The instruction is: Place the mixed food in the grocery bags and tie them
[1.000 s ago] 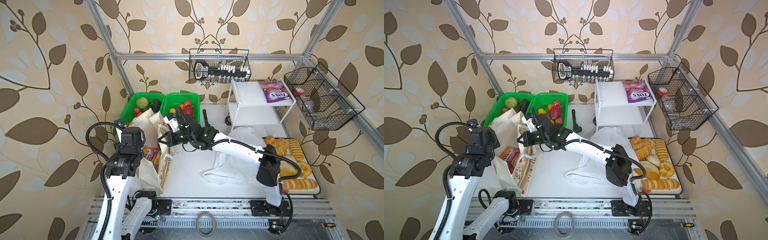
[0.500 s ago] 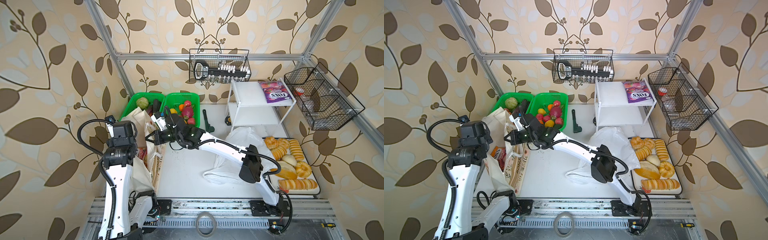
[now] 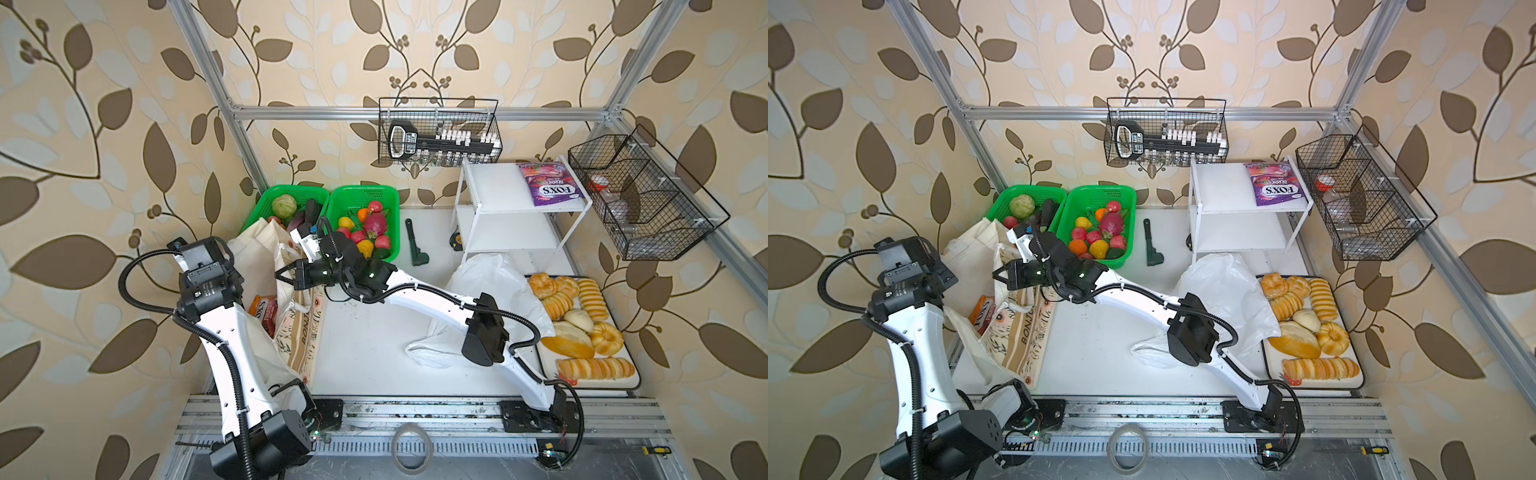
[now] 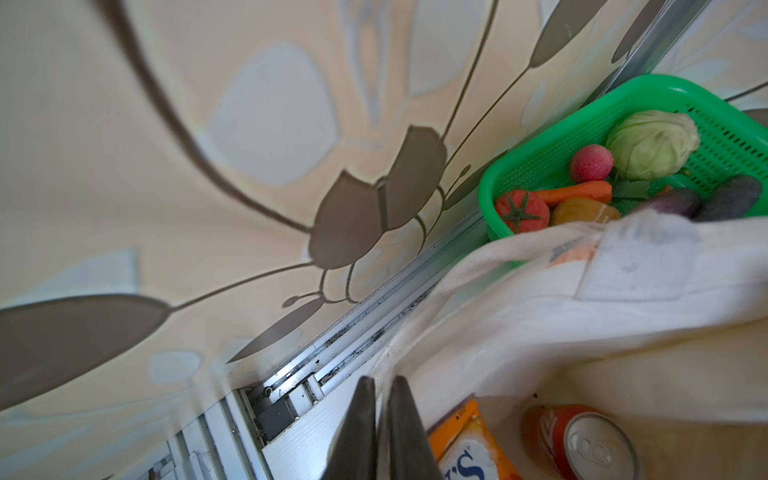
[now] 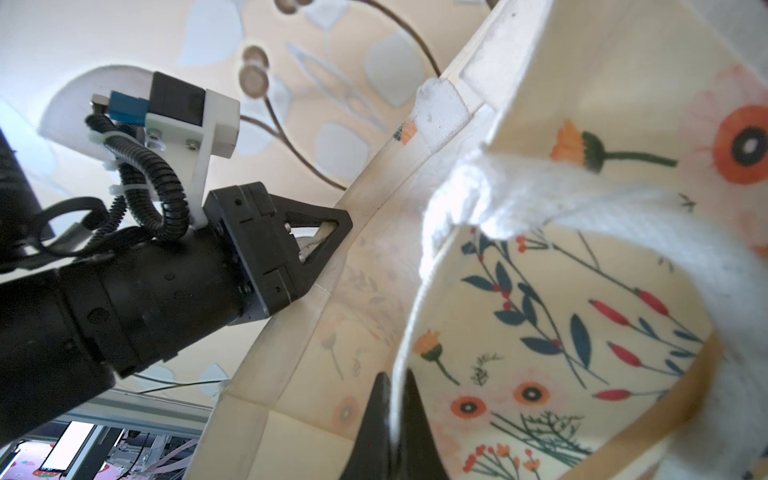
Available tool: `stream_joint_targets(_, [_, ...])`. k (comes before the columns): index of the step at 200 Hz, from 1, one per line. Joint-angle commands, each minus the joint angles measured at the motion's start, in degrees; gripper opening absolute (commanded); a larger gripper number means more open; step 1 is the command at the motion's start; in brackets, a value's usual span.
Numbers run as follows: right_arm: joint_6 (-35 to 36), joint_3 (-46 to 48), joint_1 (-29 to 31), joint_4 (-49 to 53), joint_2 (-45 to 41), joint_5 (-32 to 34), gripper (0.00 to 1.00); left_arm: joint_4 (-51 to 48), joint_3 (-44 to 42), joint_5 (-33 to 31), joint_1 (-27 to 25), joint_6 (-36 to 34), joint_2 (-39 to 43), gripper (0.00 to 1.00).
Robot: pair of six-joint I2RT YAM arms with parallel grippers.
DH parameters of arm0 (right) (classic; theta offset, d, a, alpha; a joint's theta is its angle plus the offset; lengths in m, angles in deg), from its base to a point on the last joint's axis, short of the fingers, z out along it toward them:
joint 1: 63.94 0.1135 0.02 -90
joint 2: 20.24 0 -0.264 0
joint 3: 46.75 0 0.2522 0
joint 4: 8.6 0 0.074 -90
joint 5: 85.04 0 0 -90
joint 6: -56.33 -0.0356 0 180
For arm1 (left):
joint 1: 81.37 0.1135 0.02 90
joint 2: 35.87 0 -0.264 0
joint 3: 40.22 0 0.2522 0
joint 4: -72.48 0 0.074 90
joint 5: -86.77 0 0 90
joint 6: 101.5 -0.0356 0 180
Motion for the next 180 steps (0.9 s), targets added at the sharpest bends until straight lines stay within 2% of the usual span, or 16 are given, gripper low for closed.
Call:
stream_joint_targets(1, [-1.2, -3.7, 1.7, -8.1, 0.4, -1.9, 0.00, 8.4, 6.2, 4.1, 2.5, 2.6, 0.3, 0.00])
stream_joint_targets(57, [-0.9, -3.1, 1.0, -7.3, 1.1, -2.2, 0.00, 9.3, 3.2, 5.3, 2.8, 2.9, 1.1, 0.00])
stream_joint_targets(93, [-0.2, 1.1, 0.7, -6.7, -1.3, -2.4, 0.00, 9.5, -0.9, 6.8, 2.8, 4.5, 2.8, 0.00])
stream_joint_targets(112, [0.6, 2.8, 0.7, -6.1, -2.5, -3.0, 0.01, 9.6, -2.4, 7.5, 2.8, 4.6, 3.3, 0.04])
stream_joint_targets(122, [0.9, 3.7, 0.8, -5.6, -3.1, -3.4, 0.04, 9.5, -2.7, 7.8, 2.8, 4.8, 3.3, 0.09])
stream_joint_targets(130, [0.8, 4.1, 0.7, -5.1, -3.5, -3.5, 0.08, 9.3, -2.8, 8.0, 2.8, 5.1, 3.4, 0.18])
stream_joint_targets(139, [0.8, 4.9, 0.8, -4.8, -4.1, -3.5, 0.14, 9.2, -2.7, 8.3, 2.8, 5.1, 3.5, 0.22])
stream_joint_targets(147, [0.6, 5.5, 0.7, -4.3, -4.6, -3.3, 0.15, 9.0, -2.4, 8.3, 2.8, 5.3, 3.6, 0.27])
stream_joint_targets(160, [0.7, 6.3, 0.4, -3.7, -5.6, -3.2, 0.18, 8.4, -1.7, 8.1, 2.8, 5.2, 3.8, 0.45])
stream_joint_targets(180, [1.1, 7.2, 0.0, -2.5, -7.4, -3.0, 0.30, 7.5, -0.2, 8.4, 2.8, 4.8, 4.3, 0.45])
